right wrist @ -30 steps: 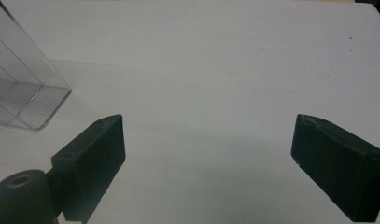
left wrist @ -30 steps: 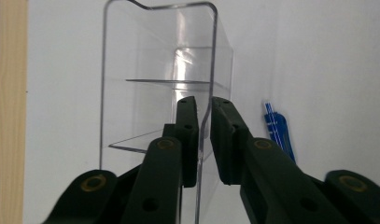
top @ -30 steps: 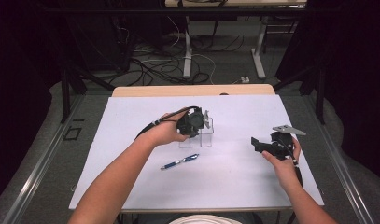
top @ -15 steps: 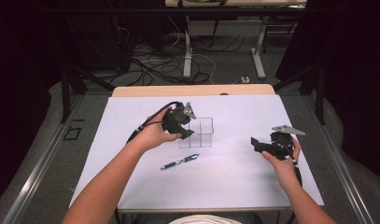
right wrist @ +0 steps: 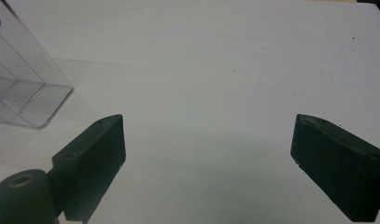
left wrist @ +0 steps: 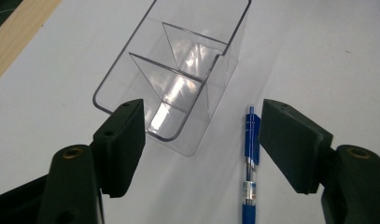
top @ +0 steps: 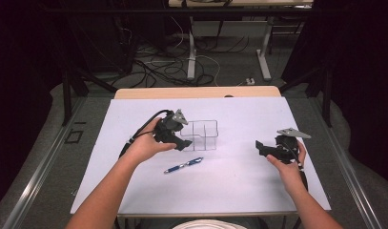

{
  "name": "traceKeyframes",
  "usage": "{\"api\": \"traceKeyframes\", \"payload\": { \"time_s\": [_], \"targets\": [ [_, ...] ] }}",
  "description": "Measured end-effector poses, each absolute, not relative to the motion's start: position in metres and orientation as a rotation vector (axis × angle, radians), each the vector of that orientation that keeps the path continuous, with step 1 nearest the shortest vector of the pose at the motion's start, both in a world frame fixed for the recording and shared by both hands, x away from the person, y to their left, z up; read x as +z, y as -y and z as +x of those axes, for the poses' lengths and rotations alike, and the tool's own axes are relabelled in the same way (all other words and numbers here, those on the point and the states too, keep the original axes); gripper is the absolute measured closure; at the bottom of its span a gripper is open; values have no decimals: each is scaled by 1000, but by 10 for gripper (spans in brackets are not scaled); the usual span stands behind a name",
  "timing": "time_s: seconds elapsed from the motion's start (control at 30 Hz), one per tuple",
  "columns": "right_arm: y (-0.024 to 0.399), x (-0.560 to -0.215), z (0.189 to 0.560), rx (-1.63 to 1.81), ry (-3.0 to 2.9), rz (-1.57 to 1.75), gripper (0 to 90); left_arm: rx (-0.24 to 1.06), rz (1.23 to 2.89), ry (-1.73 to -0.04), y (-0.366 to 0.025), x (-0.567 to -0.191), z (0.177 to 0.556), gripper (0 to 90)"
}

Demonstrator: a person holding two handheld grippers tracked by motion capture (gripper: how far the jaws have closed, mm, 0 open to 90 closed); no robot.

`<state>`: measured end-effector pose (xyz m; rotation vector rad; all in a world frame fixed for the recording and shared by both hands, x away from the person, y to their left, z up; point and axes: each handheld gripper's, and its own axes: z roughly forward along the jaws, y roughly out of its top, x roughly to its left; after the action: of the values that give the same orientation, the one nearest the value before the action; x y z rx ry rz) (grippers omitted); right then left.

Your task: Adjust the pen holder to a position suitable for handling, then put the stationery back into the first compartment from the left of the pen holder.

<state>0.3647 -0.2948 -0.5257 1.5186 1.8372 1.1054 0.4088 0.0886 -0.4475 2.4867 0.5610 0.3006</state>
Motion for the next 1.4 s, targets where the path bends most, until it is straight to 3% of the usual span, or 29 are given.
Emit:
{"api": "traceKeyframes", "payload": {
  "time_s": [0.5,1.4],
  "targets": [
    [292,-525,364,1103,-1841,1512,102,230,2440,-683,-109,-472,396,249],
    [293,-527,364,1100,-1855,1511,112,121,2658,-631,-98,-517,388,494]
  ]
}}
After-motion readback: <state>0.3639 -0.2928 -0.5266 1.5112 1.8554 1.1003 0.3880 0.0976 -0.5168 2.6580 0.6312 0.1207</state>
